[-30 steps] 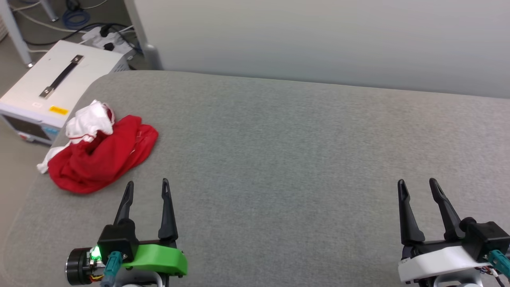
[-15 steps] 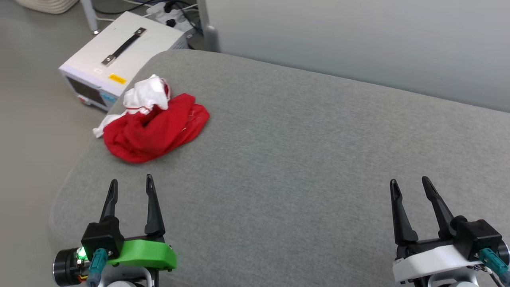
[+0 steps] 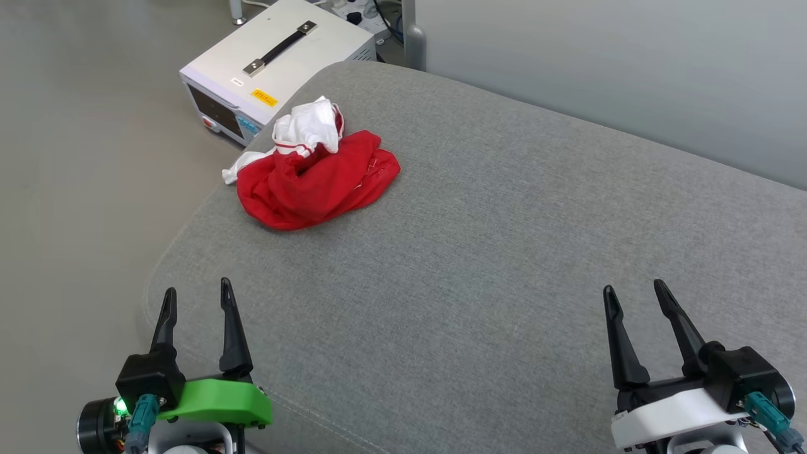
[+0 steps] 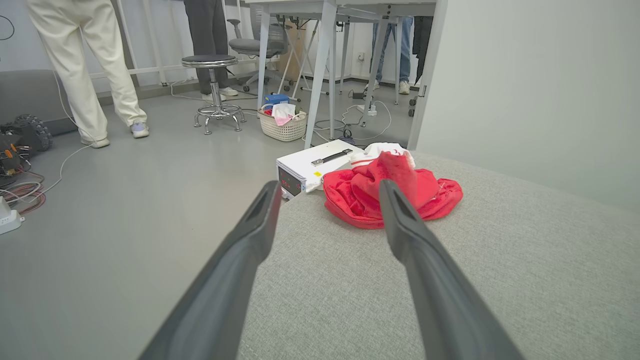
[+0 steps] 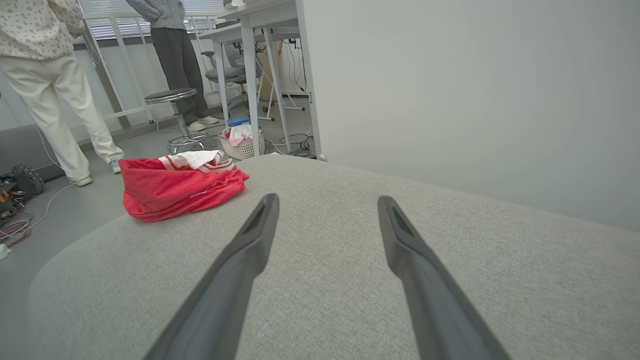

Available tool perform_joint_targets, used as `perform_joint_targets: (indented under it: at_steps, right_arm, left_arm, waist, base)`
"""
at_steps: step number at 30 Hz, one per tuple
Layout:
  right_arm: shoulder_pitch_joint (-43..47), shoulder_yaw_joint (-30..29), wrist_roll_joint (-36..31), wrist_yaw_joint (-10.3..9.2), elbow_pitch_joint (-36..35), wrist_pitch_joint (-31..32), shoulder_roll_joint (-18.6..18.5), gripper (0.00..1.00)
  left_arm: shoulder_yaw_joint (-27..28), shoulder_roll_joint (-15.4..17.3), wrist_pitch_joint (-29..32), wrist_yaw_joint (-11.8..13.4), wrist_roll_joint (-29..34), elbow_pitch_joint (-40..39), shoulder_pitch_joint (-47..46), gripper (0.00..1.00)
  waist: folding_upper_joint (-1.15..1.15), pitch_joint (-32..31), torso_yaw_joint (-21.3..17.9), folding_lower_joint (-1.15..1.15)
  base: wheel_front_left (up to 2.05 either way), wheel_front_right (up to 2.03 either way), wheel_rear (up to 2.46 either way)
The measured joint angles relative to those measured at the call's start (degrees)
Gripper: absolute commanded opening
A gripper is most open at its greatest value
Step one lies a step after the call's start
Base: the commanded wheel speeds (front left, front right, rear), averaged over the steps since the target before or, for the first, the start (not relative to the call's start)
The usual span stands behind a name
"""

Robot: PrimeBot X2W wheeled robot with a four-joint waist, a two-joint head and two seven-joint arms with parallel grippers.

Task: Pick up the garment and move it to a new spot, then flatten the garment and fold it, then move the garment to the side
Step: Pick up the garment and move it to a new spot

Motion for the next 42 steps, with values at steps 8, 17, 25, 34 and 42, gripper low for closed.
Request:
perform_joint_targets:
  at_steps: [8, 17, 25, 34, 42]
  right_arm:
    - [0.0, 0.4, -0.4, 0.00, 0.1, 0.0, 0.0, 1.00]
    - [-2.1, 0.9, -2.7, 0.00, -0.6, 0.0, 0.0, 1.00]
    - [-6.1, 1.5, -4.6, 0.00, -3.3, 0.0, -1.3, 1.00]
    - [-8.8, 1.8, -5.2, 0.00, -5.7, 0.0, -2.7, 1.00]
    - [-10.1, 2.1, -5.2, 0.00, -6.4, 0.0, -3.0, 1.00]
  left_arm:
    - [0.5, 0.0, 0.0, 0.0, -0.7, 0.3, 0.0, 1.00]
    - [3.9, 0.7, 0.0, -5.0, 1.7, 1.4, -10.3, 1.00]
    - [13.0, 5.6, 0.0, -10.4, -1.1, 4.1, -25.3, 1.00]
    - [13.2, 14.8, 0.7, -12.3, -4.6, 16.1, -38.1, 1.00]
    - [2.4, 23.2, 17.7, -12.7, -19.8, 24.1, -46.9, 1.00]
  waist:
    - [0.00, 0.4, 0.2, 0.00]
    - [0.00, 3.0, -1.2, 0.00]
    - [0.00, 7.7, -3.8, 0.00]
    - [0.00, 13.8, -7.5, 0.01]
    - [0.00, 18.1, -10.2, 0.01]
  base:
    - [0.00, 0.00, 0.00]
    - [0.00, 0.00, 0.00]
    - [0.00, 0.00, 0.00]
    - [0.00, 0.00, 0.00]
    - [0.00, 0.00, 0.00]
